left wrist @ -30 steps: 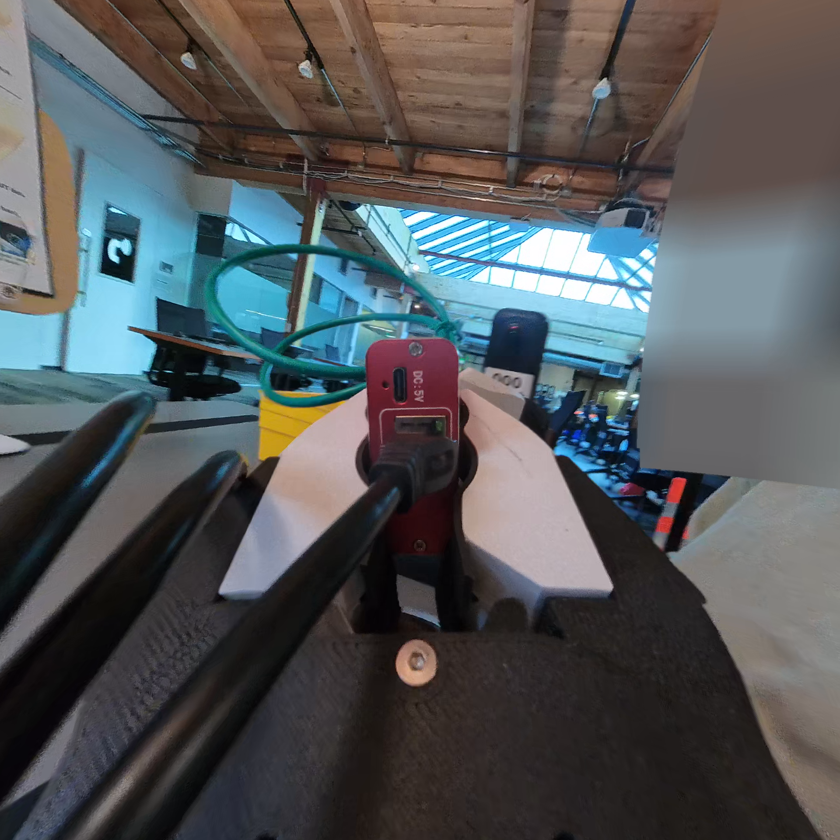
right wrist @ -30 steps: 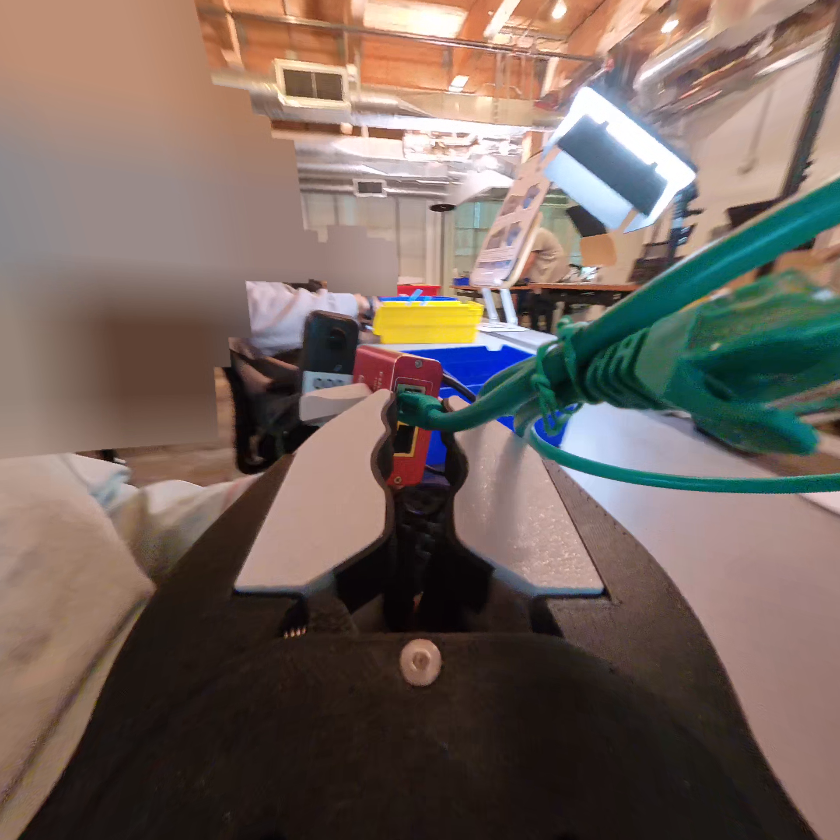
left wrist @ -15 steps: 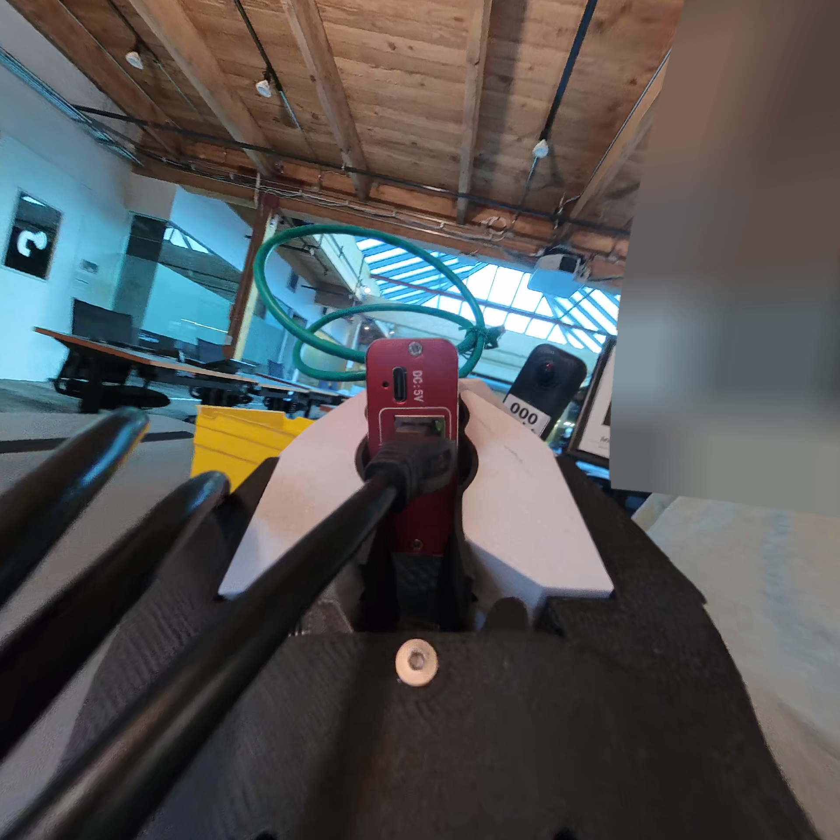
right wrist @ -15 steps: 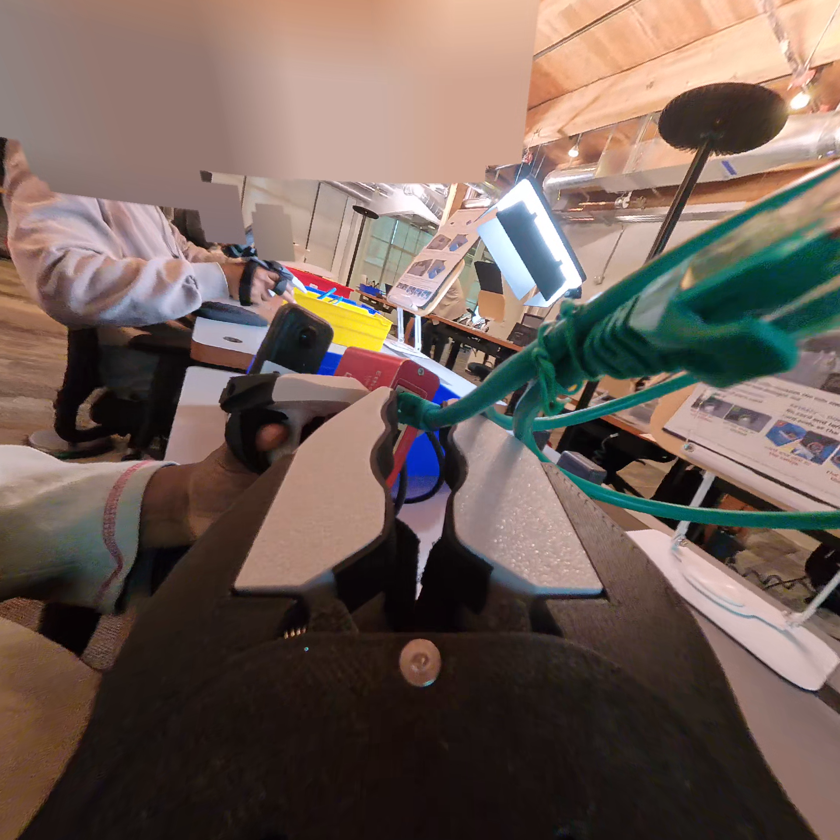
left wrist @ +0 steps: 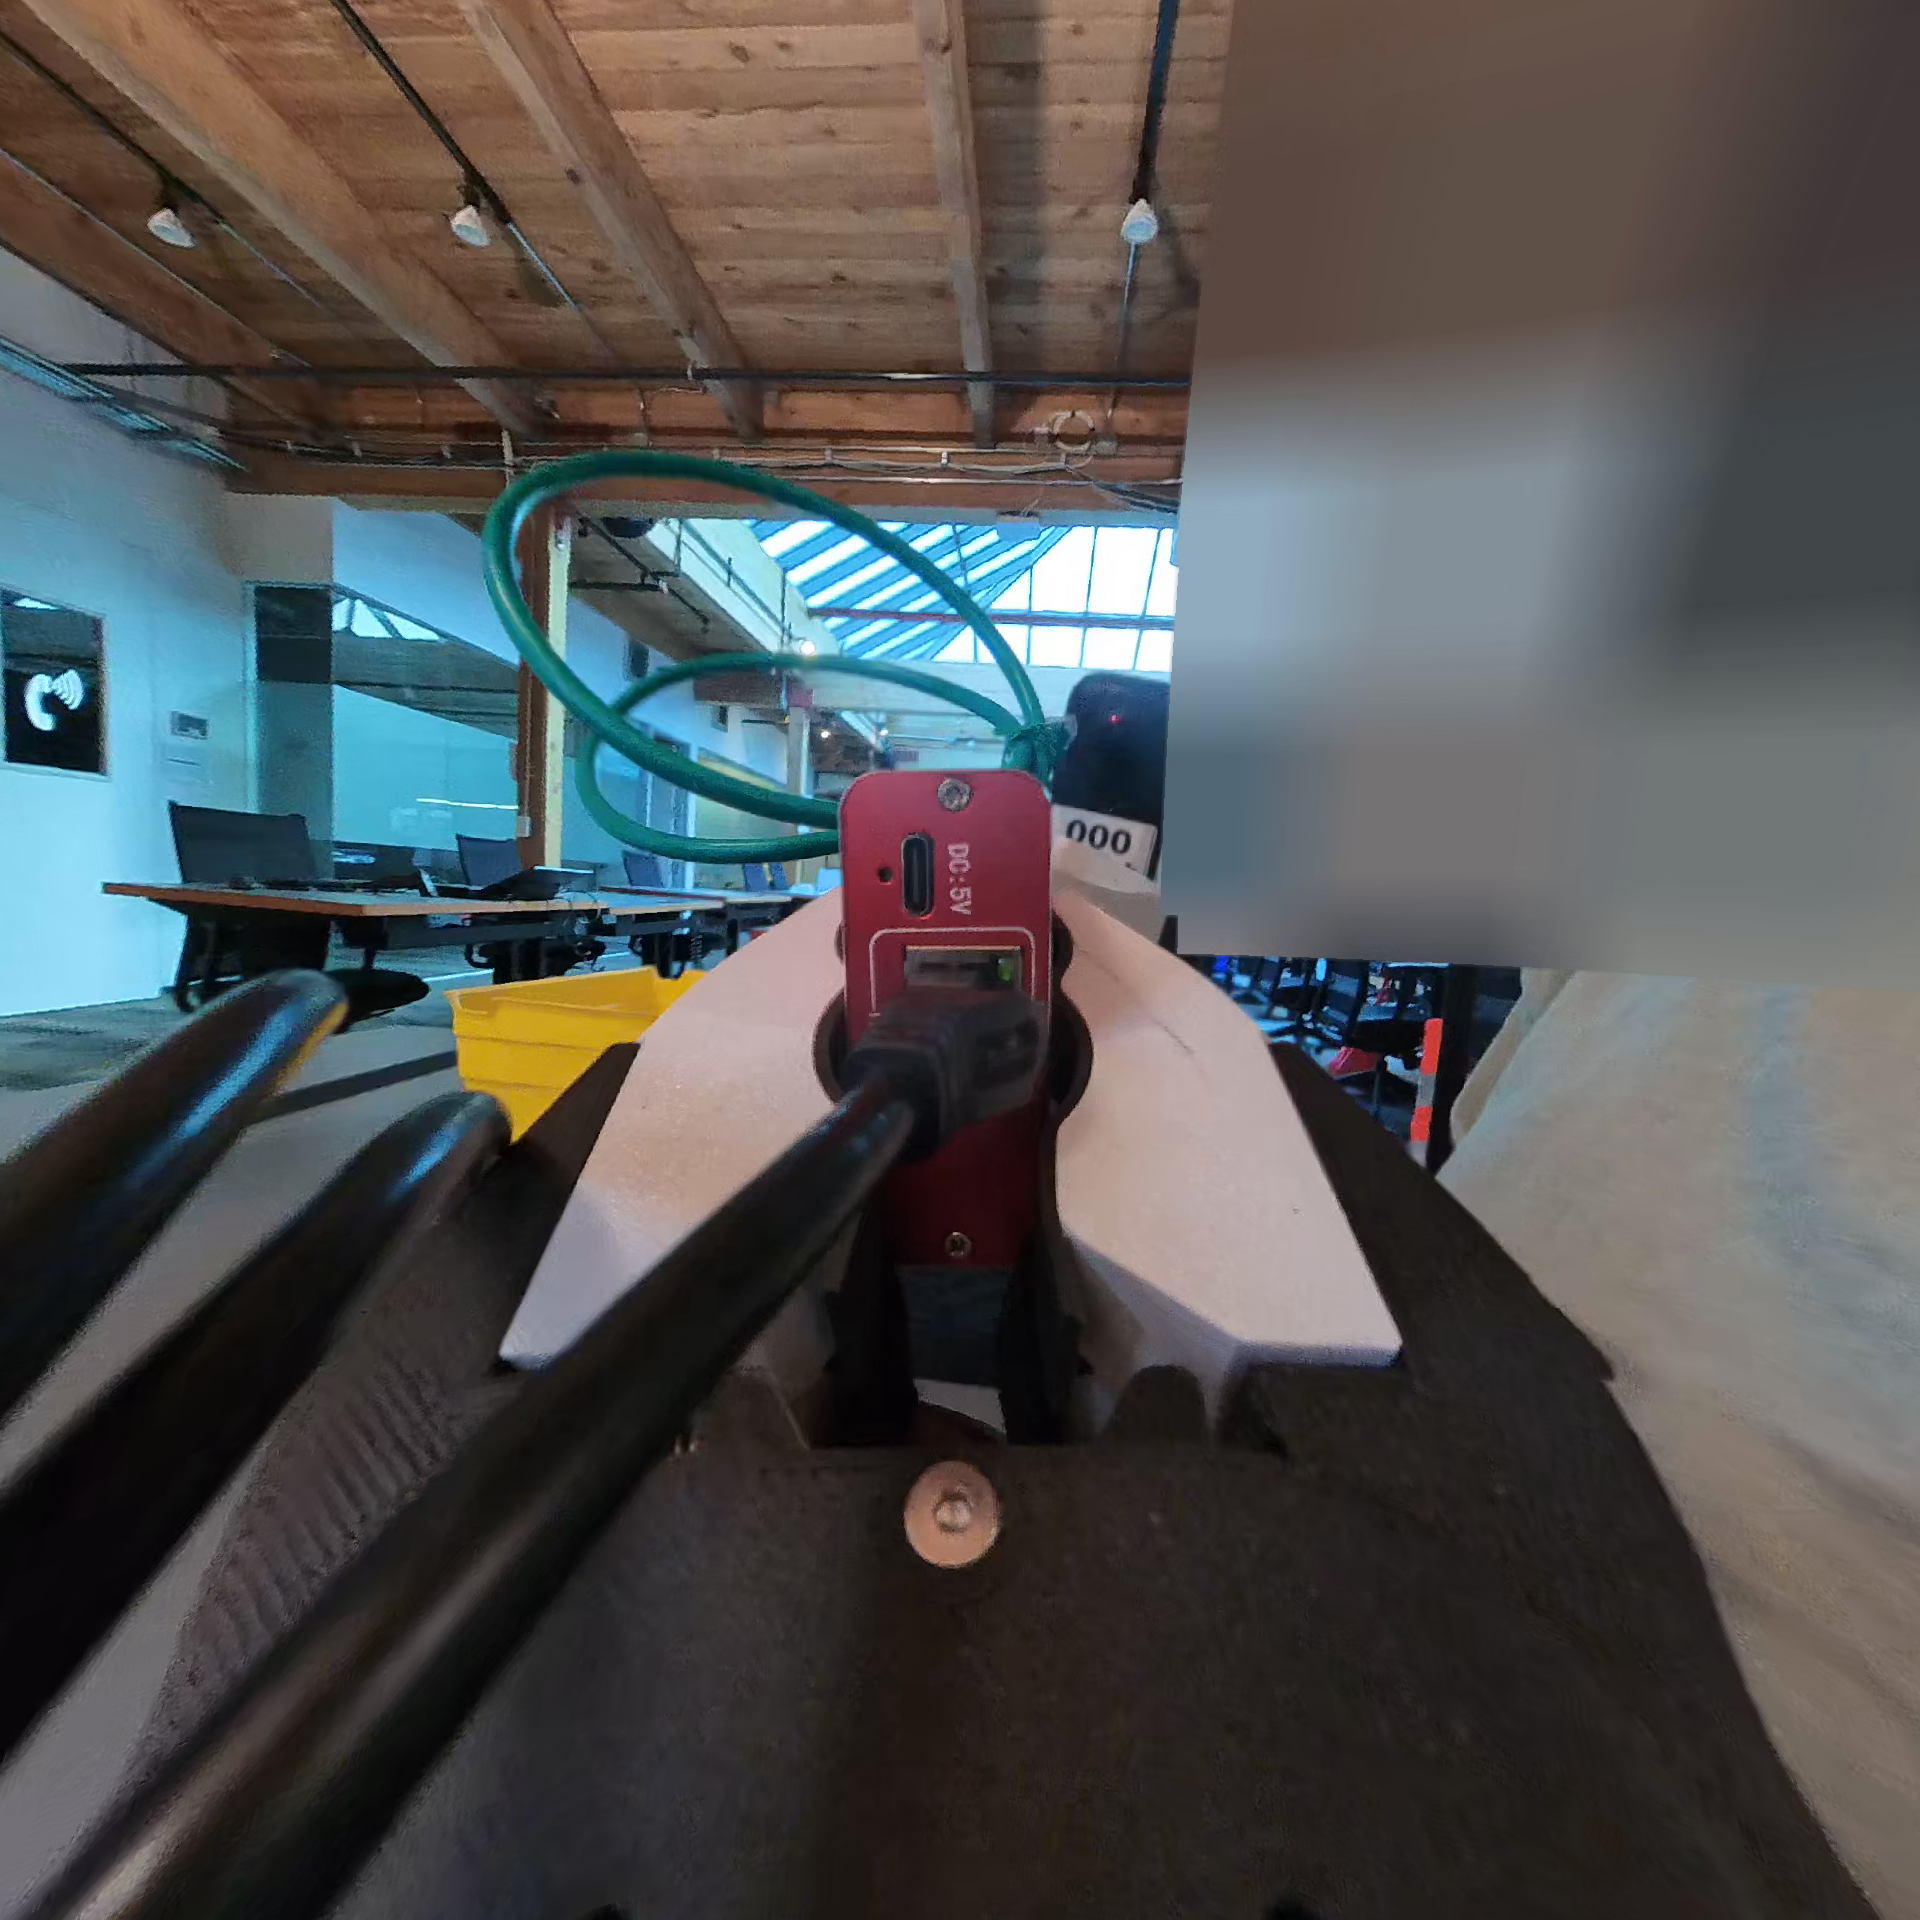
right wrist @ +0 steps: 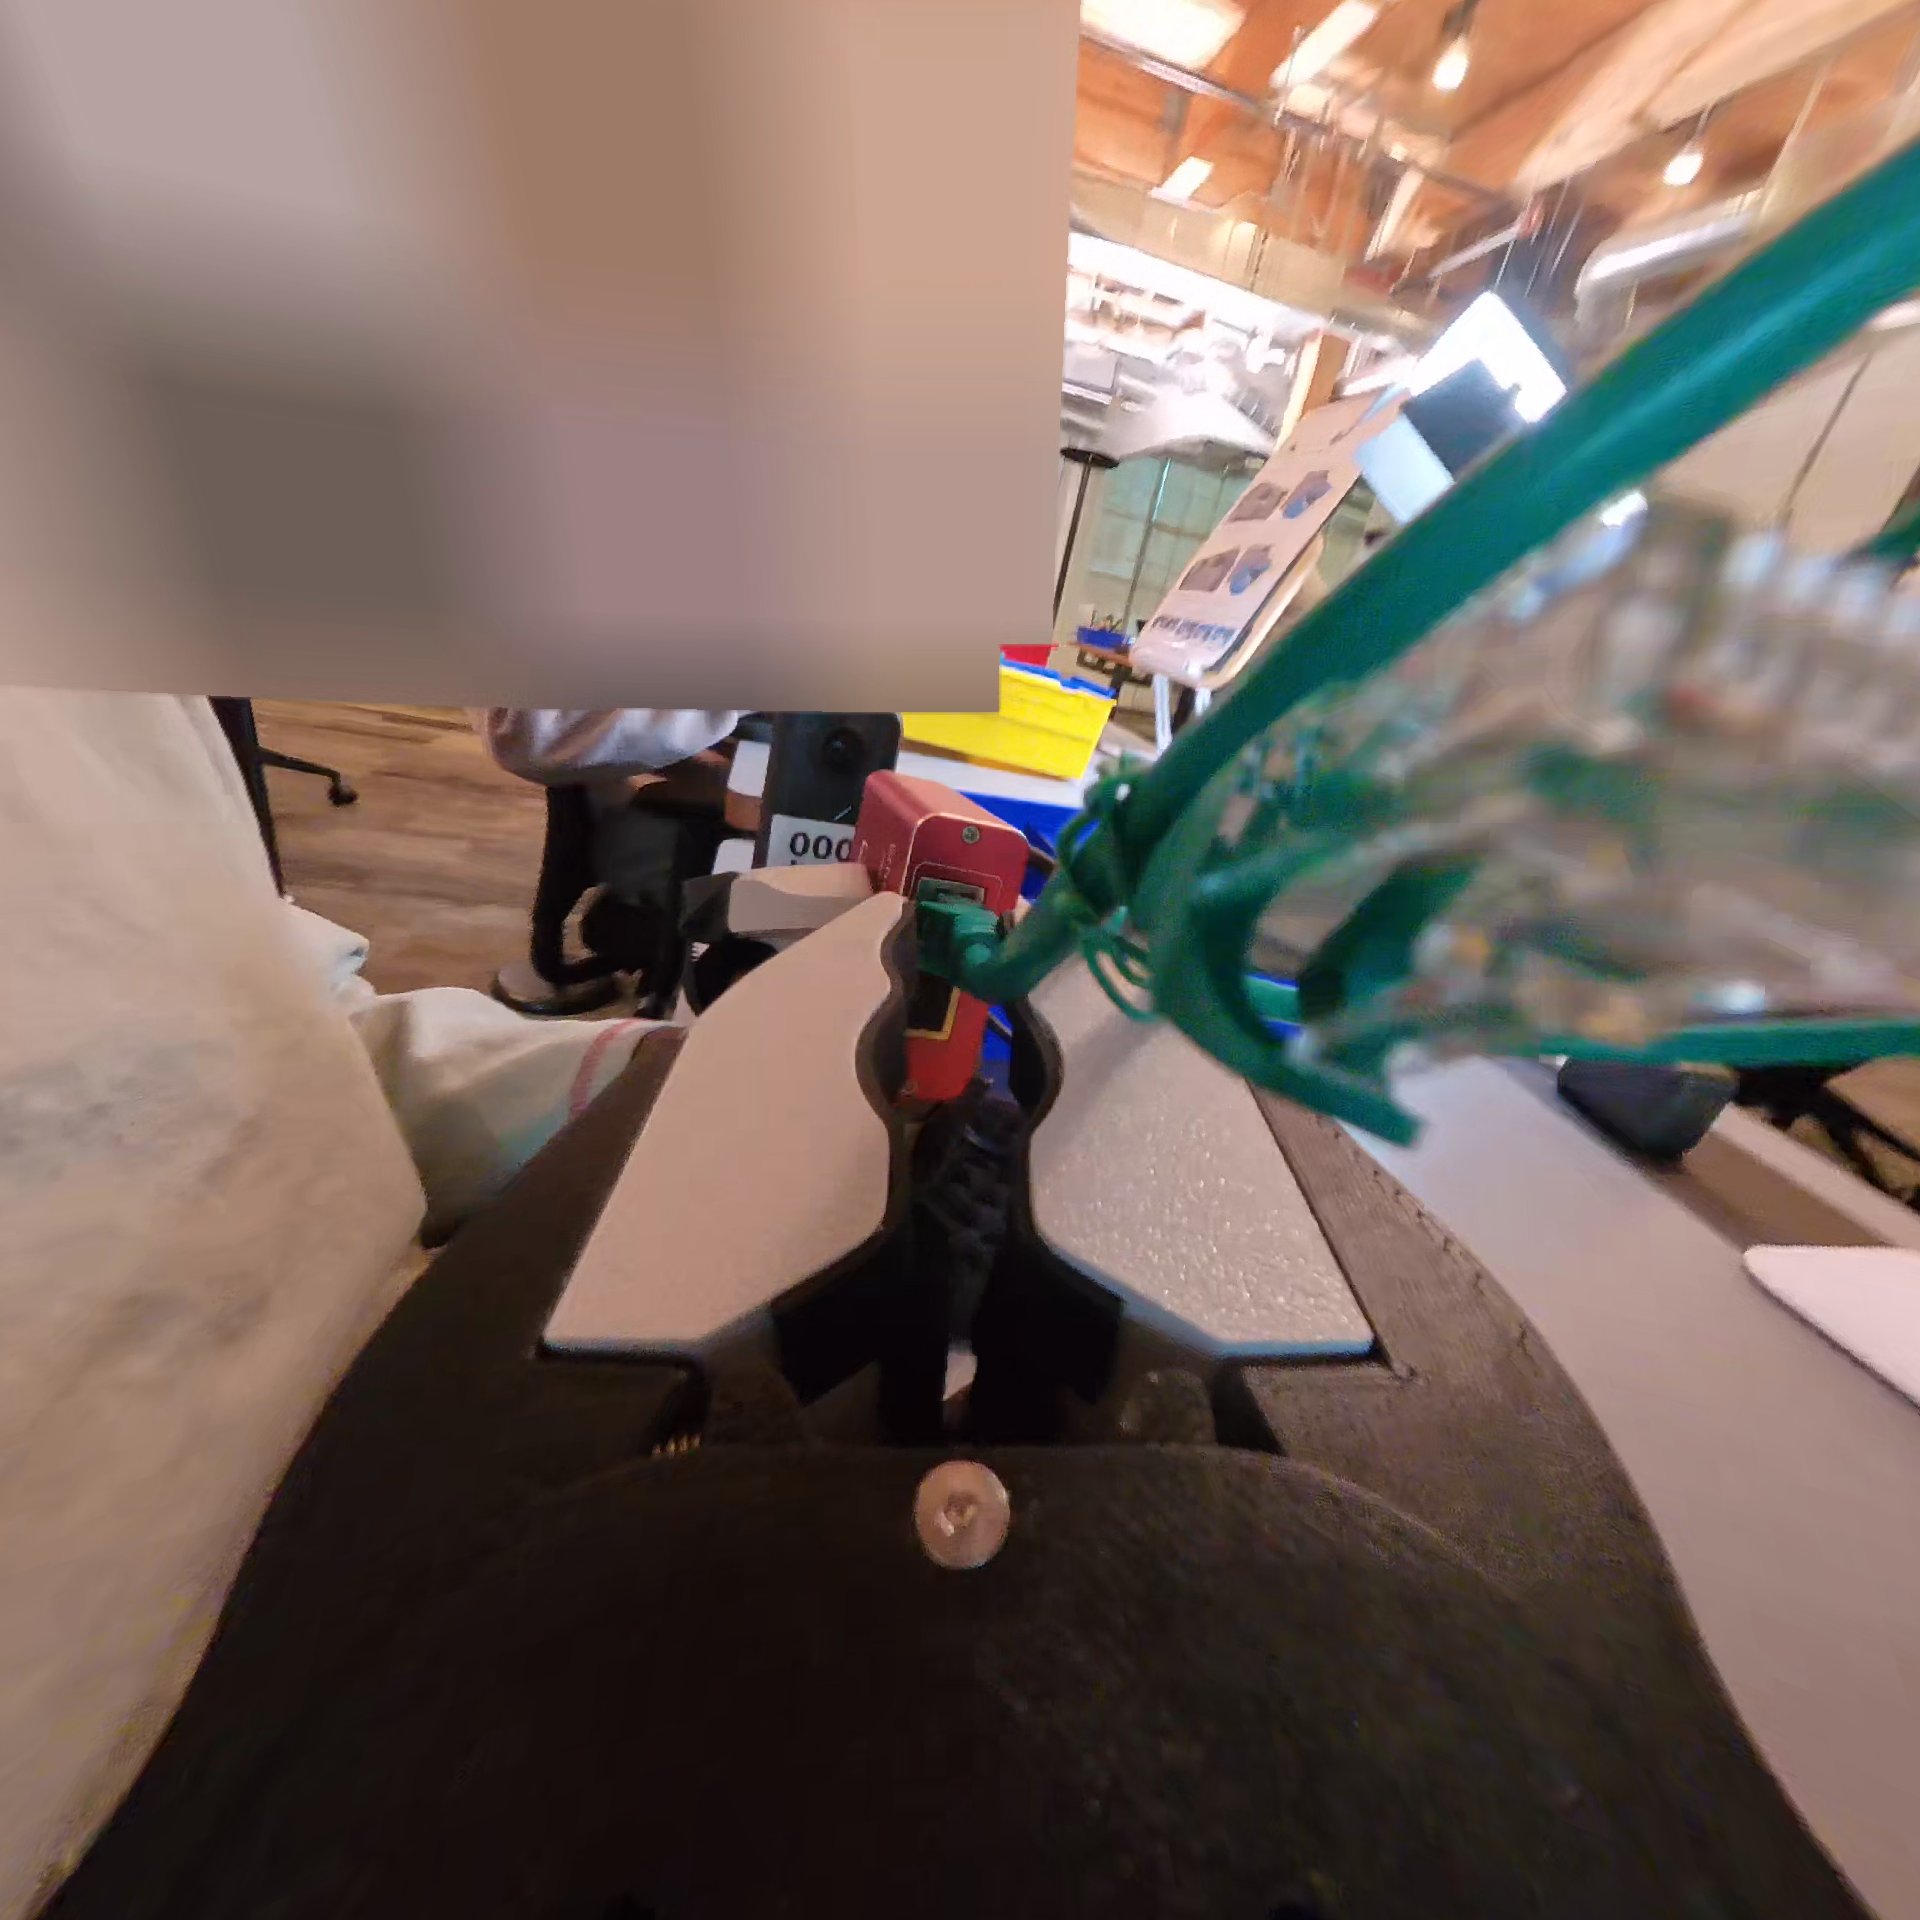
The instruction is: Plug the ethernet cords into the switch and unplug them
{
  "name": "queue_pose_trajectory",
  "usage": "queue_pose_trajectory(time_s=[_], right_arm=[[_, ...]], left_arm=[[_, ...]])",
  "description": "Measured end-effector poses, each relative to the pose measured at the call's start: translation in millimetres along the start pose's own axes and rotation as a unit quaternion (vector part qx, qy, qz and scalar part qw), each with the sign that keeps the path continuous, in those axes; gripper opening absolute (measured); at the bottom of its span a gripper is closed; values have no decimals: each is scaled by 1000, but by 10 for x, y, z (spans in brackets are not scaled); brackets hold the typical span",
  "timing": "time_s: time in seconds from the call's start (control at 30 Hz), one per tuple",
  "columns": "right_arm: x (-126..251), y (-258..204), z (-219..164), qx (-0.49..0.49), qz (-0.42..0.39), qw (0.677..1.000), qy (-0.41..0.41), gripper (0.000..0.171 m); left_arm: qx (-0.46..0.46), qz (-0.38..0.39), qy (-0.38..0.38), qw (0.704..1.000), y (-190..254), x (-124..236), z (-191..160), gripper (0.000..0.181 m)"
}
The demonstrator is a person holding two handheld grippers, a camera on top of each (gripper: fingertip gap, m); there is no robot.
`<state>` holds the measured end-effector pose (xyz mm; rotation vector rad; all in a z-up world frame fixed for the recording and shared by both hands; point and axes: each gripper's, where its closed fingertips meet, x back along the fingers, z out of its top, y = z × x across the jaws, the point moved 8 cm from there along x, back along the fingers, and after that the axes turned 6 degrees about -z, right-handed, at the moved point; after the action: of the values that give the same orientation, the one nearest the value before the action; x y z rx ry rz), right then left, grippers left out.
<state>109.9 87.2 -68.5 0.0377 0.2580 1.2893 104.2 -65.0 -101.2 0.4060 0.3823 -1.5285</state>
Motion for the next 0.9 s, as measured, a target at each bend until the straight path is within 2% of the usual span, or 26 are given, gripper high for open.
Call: queue_pose_trajectory(time_s=[0.3, 0.53, 0.8, 0.83, 0.9], right_arm=[[57, -7, 7, -9, 23, 999, -37, 17], [40, -83, 30, 128, -64, 989, -49, 22], [30, -158, 93, 159, -78, 984, -32, 18], [73, -125, 120, 159, -101, 982, -21, 16], [474, 99, 276, 160, -192, 968, 22, 14]], left_arm=[[-19, -10, -29, 999, 30, -27, -40, 30], [-79, 34, -35, 996, 47, -36, -39, 31], [-16, -6, -8, 1000, 37, -38, -2, 30], [-6, -6, 0, 1000, 29, -26, 6, 31], [45, 2, 132, 990, -69, 256, 213, 30]])
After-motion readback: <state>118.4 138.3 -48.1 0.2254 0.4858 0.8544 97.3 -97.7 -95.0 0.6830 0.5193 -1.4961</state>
